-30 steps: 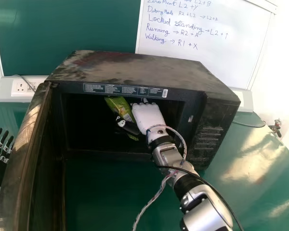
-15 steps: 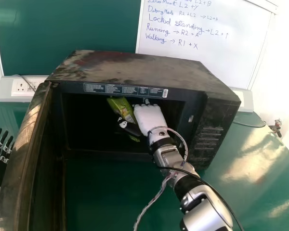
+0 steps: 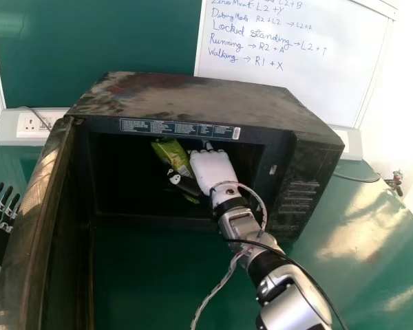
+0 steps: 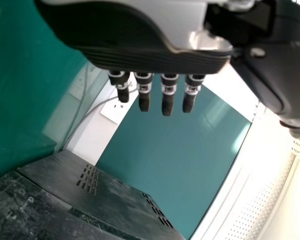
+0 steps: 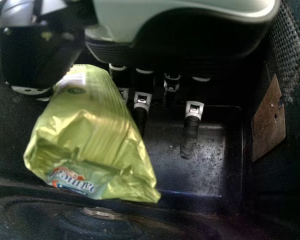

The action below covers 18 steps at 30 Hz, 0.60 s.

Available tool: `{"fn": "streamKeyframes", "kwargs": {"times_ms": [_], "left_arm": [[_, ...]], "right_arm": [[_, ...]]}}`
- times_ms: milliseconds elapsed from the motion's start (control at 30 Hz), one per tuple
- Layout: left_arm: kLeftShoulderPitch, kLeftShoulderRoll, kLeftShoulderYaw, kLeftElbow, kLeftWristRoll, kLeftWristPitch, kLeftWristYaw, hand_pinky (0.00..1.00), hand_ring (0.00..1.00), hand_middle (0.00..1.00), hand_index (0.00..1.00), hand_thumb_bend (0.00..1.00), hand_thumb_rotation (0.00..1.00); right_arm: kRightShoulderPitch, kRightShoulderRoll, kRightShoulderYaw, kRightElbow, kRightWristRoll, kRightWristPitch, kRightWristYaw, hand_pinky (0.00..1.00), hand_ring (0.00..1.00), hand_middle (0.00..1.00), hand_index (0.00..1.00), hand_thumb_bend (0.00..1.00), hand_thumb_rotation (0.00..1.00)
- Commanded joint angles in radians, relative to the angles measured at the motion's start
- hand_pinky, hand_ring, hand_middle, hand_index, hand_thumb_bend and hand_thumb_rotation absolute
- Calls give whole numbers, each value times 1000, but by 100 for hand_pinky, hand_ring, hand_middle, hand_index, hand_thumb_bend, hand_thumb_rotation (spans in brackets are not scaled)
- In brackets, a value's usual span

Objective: Put biscuit inside oven

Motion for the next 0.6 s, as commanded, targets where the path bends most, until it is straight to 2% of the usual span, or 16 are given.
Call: {"fn": "streamKeyframes", "kwargs": {"times_ms": [0,200,267,367,400,433,500,567], "left_arm": [[30,-35,-8,37,-8,17,-2,53,73,80,88,10,0],[33,-35,-8,35,-7,12,-7,50,72,79,88,10,0],[35,-37,-9,27,-6,15,-1,50,72,79,88,10,0],[39,-38,-10,17,-6,23,10,51,72,79,88,10,0],[40,-38,-10,15,-6,23,10,53,72,80,88,9,0],[40,-38,-11,14,-6,22,8,54,72,80,88,9,0],[41,-38,-11,12,-6,23,9,54,72,80,88,9,0],[40,-38,-10,15,-8,23,6,55,72,80,88,9,0]], "right_arm": [[-23,11,6,2,8,14,-9,51,58,49,51,52,0],[-19,13,10,2,11,29,-3,54,64,49,50,53,0],[-19,15,10,2,12,34,1,56,66,65,50,52,11],[-19,16,10,2,14,40,7,57,68,71,50,52,14],[-18,16,10,2,15,41,9,58,68,72,61,64,15],[-18,17,8,1,17,43,12,58,69,73,67,71,16],[-18,20,5,0,23,48,15,59,70,75,72,80,18],[-18,22,4,-1,28,51,22,59,70,75,74,83,21]]}}
